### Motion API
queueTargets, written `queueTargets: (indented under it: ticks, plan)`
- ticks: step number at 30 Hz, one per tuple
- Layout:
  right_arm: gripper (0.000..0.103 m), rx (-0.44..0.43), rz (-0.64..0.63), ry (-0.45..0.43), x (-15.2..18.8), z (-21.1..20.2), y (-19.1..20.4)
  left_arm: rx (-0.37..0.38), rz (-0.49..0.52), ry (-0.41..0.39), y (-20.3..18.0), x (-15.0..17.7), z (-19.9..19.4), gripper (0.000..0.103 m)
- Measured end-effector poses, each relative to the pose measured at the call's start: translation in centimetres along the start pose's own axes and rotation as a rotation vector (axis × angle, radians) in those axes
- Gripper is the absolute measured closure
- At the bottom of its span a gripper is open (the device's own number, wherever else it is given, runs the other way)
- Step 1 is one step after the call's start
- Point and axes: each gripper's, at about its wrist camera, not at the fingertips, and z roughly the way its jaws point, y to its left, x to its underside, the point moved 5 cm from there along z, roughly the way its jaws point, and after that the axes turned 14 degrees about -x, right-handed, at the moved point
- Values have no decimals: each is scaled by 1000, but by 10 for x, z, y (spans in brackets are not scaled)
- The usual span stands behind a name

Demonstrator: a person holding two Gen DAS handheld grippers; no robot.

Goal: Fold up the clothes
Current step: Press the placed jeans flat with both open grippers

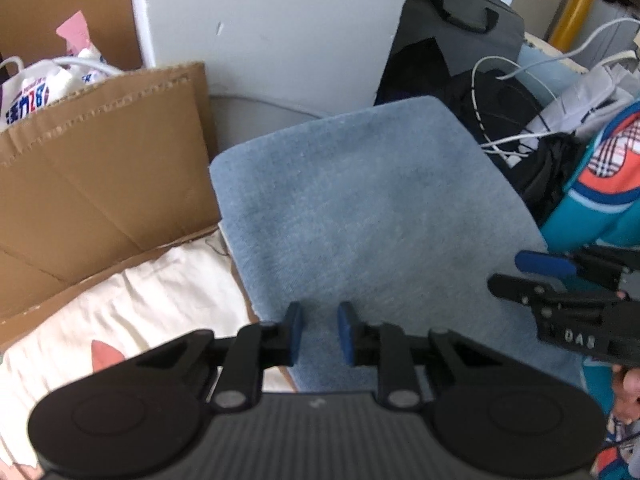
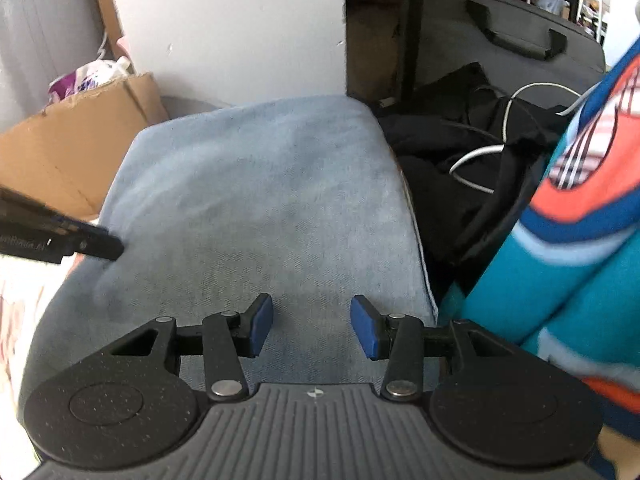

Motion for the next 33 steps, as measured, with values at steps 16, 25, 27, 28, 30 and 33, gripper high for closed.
queueTargets:
  ticks: [16, 25, 27, 28, 30, 33]
  plan:
    - [54, -15, -54, -79, -51, 15, -7, -19, 8, -68, -8, -34, 2, 68]
    - [53, 27, -66, -64, -59, 39, -7, -18, 34, -73, -7, -25, 12, 67]
    - [53, 29, -64, -55, -58, 43, -7, -11, 21, -72, -5, -23, 14, 66]
    - [53, 29, -57, -51, -57, 45, -7, -11, 19, -74, -6, -23, 14, 66]
    - [53, 30, -50, -43, -56, 48, -8, -9, 14, -78, -7, -23, 15, 66]
    - [53, 33, -47, -39, -57, 48, -8, -7, 8, -75, -8, -25, 13, 66]
